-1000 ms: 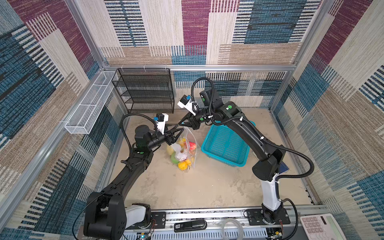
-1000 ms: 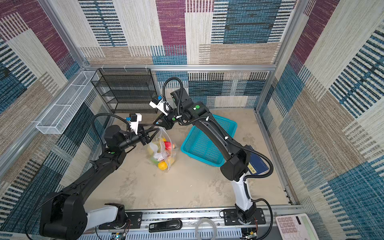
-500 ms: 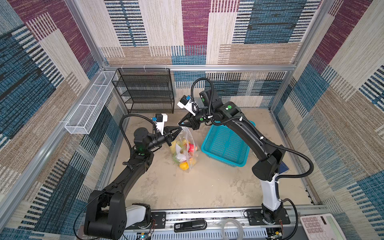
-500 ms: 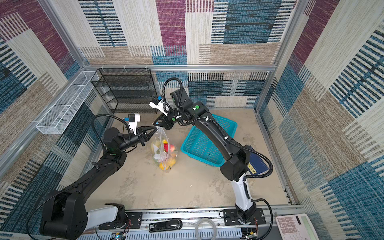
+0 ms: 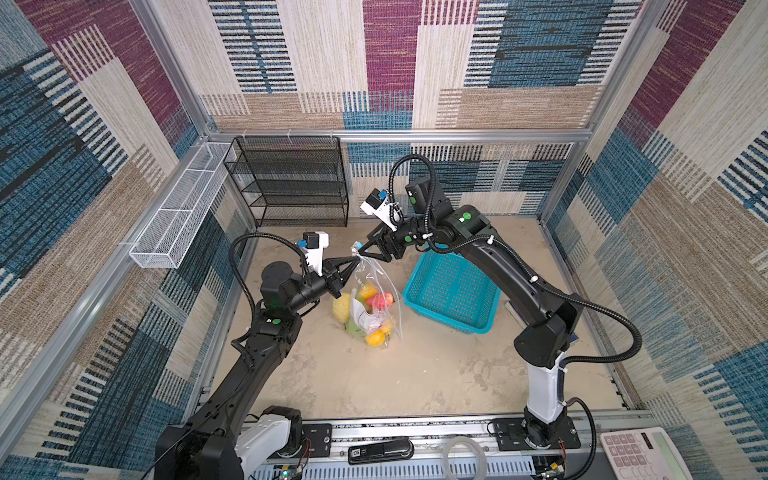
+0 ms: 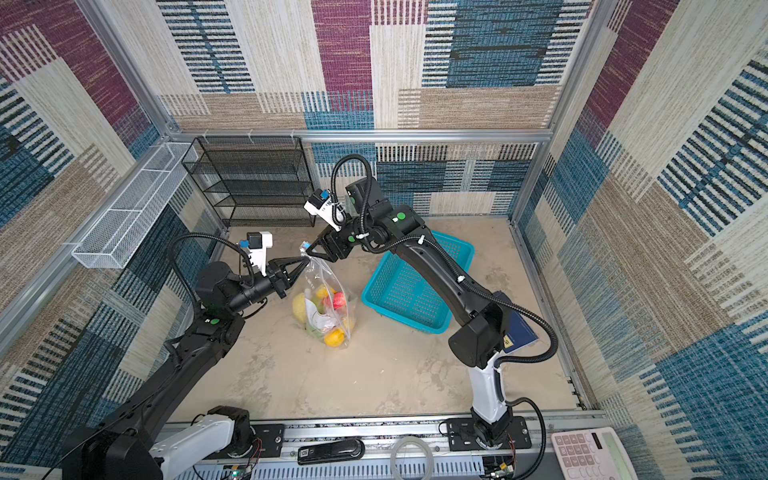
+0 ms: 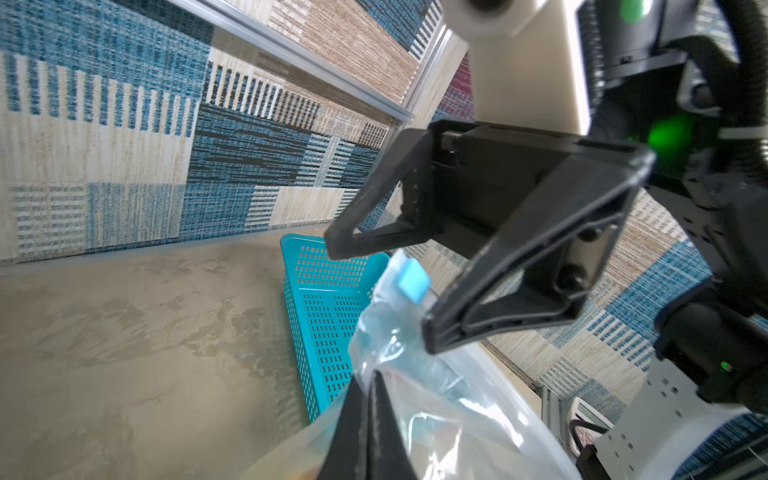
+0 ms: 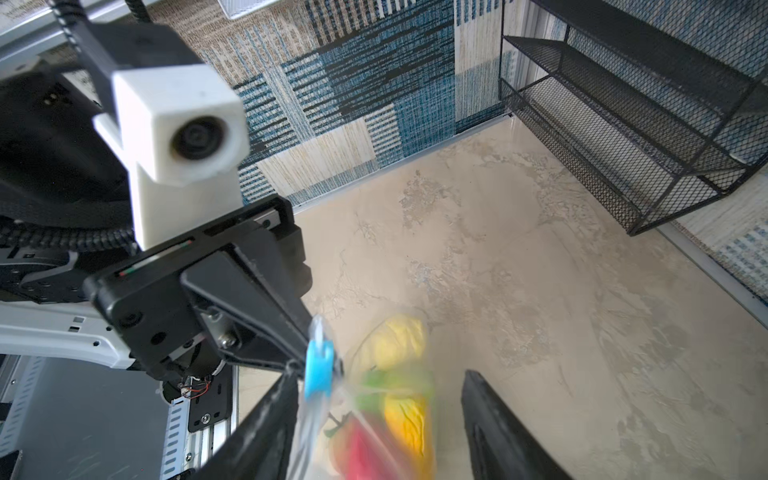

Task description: Place the food in the zip-top bag and seal the zipper

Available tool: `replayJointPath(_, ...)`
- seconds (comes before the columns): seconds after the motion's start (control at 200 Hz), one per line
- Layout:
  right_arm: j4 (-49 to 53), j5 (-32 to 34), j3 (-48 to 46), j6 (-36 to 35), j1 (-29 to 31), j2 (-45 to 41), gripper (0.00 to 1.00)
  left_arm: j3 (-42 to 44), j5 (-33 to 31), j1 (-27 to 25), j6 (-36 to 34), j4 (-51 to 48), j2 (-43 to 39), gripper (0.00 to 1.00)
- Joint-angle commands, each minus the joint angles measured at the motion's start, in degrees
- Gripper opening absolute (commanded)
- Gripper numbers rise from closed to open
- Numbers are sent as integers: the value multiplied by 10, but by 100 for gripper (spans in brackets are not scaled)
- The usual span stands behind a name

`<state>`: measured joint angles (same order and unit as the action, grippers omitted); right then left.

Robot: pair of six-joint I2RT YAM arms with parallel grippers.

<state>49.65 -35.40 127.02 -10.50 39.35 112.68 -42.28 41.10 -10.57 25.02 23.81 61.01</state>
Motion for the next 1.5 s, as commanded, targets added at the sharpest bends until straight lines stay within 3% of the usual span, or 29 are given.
replayJointPath(0.0,-33,-8,-21,11,1,-18,64,-27,-55,-10,-13,-66,-4,0)
replayJointPath(0.195,-49,-34,-47,20,4,-21,56,-44,-90,-35,1,-95,-1,0)
replayJointPath(0.406,-41,-21,-24,17,4,-6,19,-51,-154,-65,-13,-149,-15,0)
replayJointPath(0.501,-33,-20,-8,16,5,2,7,-50,-180,-72,-14,-172,-29,0)
replayJointPath(0.841,-6,-44,55,-4,17,32,3,-21,-227,-94,4,-192,-94,0)
replayJointPath(0.967,12,-54,48,-17,18,42,5,1,-229,-93,-4,-165,-91,36)
replayJointPath(1.112,10,-60,17,-22,18,32,5,13,-239,-84,-43,-128,-86,55)
replayJointPath(1.262,-4,-57,-2,-29,18,16,5,31,-127,-45,-75,-28,-58,65)
replayJointPath(1.397,2,-56,6,-37,18,17,5,1,-55,-33,-147,-55,-18,66)
replayJointPath(1.492,7,-54,8,-40,18,18,4,-8,-23,-21,-160,-49,-5,65)
